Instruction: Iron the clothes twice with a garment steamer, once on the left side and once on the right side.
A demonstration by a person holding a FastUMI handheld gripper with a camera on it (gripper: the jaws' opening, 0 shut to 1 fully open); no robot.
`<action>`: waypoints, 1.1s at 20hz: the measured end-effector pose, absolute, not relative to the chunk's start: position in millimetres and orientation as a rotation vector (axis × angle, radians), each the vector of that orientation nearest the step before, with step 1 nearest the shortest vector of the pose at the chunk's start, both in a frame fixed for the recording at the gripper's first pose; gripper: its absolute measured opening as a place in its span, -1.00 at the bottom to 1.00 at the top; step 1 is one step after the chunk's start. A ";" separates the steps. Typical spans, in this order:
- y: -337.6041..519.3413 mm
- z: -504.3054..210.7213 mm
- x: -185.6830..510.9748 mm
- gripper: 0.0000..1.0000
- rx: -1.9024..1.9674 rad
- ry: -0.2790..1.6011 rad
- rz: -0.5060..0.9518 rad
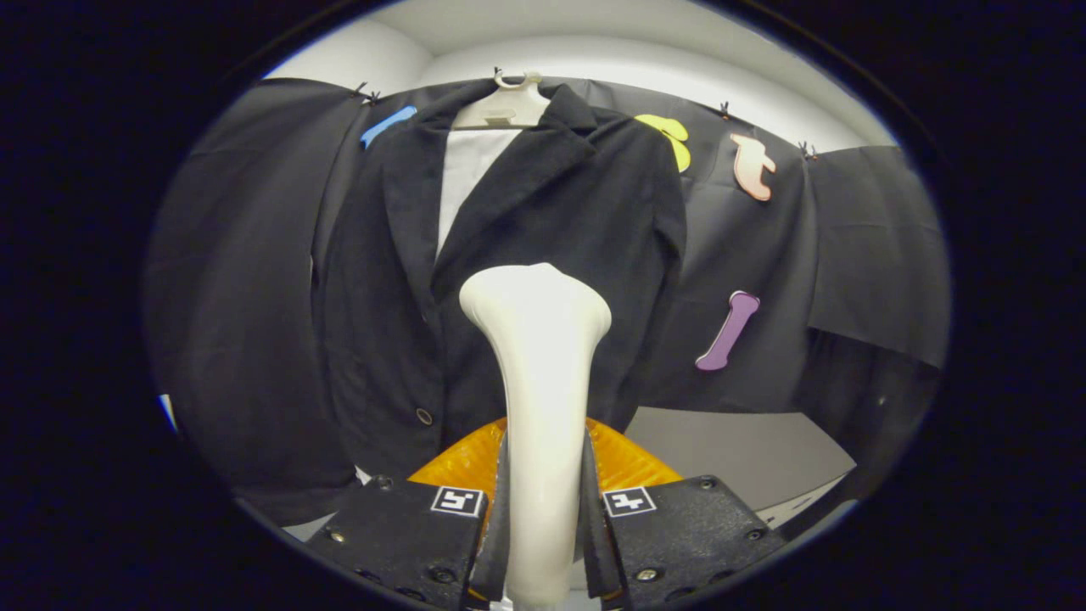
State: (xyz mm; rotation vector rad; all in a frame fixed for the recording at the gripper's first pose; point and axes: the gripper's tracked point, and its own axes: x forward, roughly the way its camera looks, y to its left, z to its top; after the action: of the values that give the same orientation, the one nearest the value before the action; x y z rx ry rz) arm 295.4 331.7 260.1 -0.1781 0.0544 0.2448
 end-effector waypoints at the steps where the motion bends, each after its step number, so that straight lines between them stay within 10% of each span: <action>1: 330.3 253.2 295.2 -0.24 -0.179 0.061 0.244; 22: 322.0 109.9 304.4 -0.24 -0.231 0.292 0.272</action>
State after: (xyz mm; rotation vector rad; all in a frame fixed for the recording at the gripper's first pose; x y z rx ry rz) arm 304.4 322.0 109.9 -0.2307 0.2921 0.2719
